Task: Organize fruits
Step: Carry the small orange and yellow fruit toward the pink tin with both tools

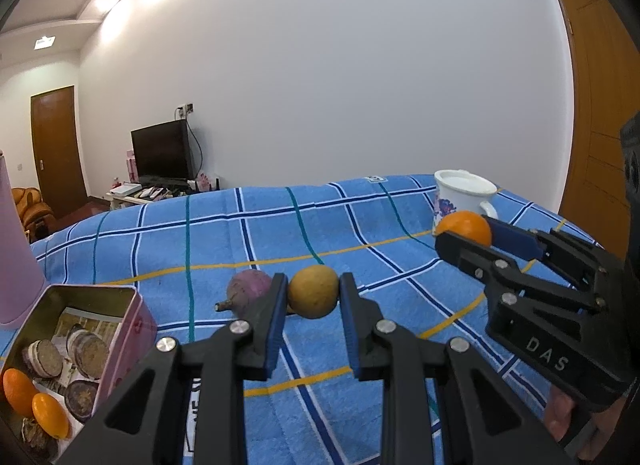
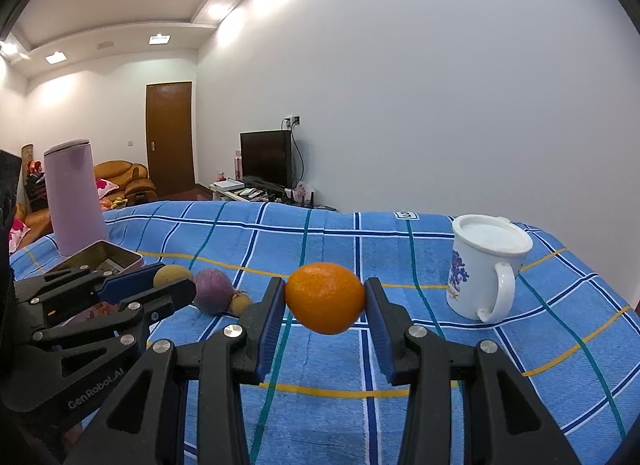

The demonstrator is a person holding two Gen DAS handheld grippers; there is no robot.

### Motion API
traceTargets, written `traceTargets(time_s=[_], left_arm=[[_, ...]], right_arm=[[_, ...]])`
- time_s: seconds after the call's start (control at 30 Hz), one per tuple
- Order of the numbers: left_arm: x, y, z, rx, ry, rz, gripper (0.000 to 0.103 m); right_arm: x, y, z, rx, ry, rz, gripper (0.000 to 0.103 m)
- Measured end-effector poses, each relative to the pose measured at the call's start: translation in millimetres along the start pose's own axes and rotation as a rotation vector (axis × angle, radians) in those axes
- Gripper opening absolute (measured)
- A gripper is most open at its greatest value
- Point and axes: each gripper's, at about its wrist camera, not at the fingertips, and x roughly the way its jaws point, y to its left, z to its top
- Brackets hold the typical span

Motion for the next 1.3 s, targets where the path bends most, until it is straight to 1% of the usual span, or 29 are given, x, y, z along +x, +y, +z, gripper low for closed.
traceTargets(time_s=[0.37, 0.5, 0.77, 1.3], left_arm=[[-10.8, 11.9, -7.1, -0.007, 0.019, 0.016, 0.027], [-13.8, 16.9, -9.7, -0.013, 0.034, 0.010, 0.027], [-21.9, 29.9, -14.3, -0.023, 0.047, 0.010, 0.027], [-40.5, 69.1, -22.2, -0.069, 0.034, 0.055, 0.027]], right_arm=[[-1.0, 6.9, 1.0, -0.010, -0.011, 0.023, 0.042], [-0.5, 9.9, 1.4, -0.008, -0.009, 0.043, 0.042], [2.3, 29.7, 2.2, -0.037, 0.014, 0.097, 0.042], [7.4, 71.8, 0.8, -0.065, 0.040, 0.171, 0.042]])
